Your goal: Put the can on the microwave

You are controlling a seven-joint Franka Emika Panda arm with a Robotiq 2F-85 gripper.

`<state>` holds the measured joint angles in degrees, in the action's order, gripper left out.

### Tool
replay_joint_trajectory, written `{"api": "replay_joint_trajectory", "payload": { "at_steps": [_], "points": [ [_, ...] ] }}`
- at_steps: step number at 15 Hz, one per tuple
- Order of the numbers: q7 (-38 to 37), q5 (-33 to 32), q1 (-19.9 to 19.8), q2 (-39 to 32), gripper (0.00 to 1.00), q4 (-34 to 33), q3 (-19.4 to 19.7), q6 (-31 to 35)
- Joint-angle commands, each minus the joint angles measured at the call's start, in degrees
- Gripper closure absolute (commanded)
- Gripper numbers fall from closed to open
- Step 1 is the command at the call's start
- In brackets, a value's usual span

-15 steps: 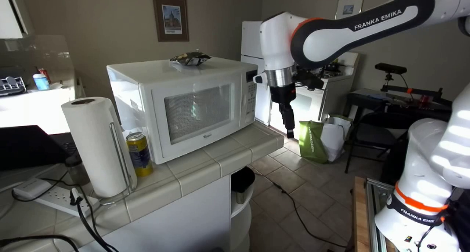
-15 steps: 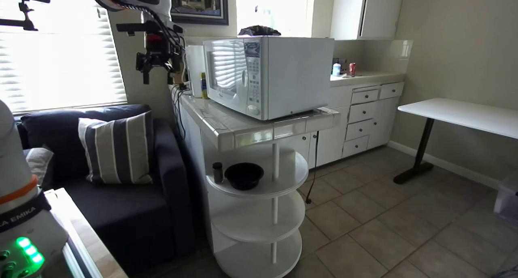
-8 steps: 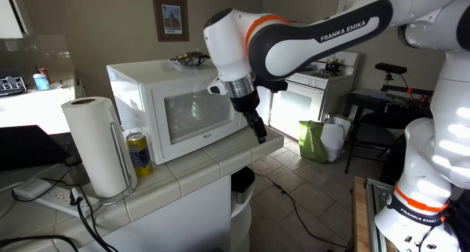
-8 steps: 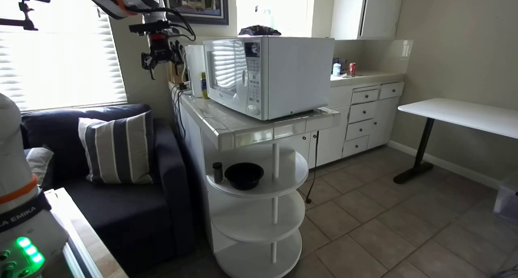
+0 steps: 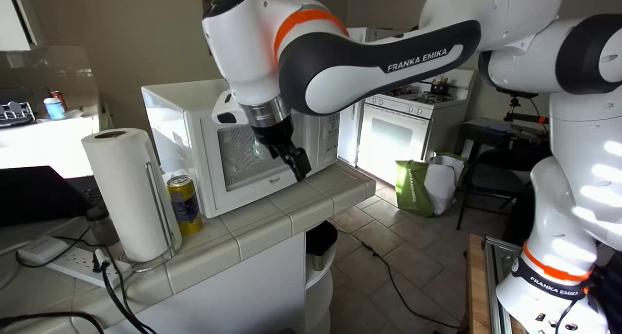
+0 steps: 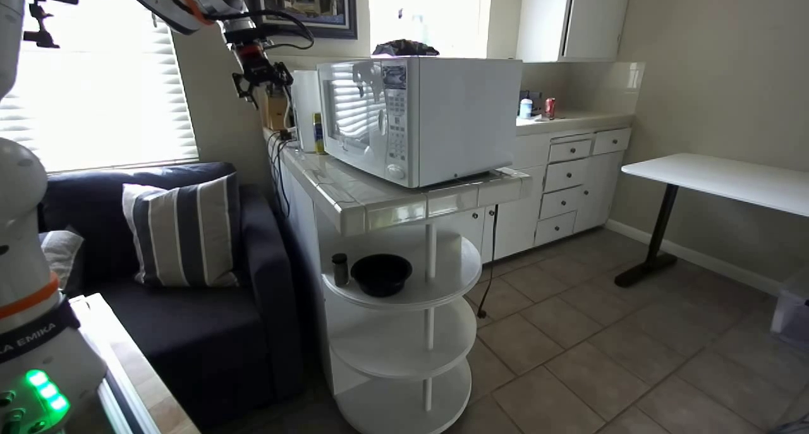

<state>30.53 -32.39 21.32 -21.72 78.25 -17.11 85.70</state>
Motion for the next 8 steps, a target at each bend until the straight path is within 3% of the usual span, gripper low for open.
{"api": "replay_joint_trajectory", "payload": {
  "at_steps": [1, 8],
  "points": [
    [2.7, -1.2, 0.9, -0.9, 0.00, -2.2, 0.6, 0.9],
    [6.4, -2.3, 1.1, -1.7, 0.00, -4.8, 0.9, 2.0]
  ]
}}
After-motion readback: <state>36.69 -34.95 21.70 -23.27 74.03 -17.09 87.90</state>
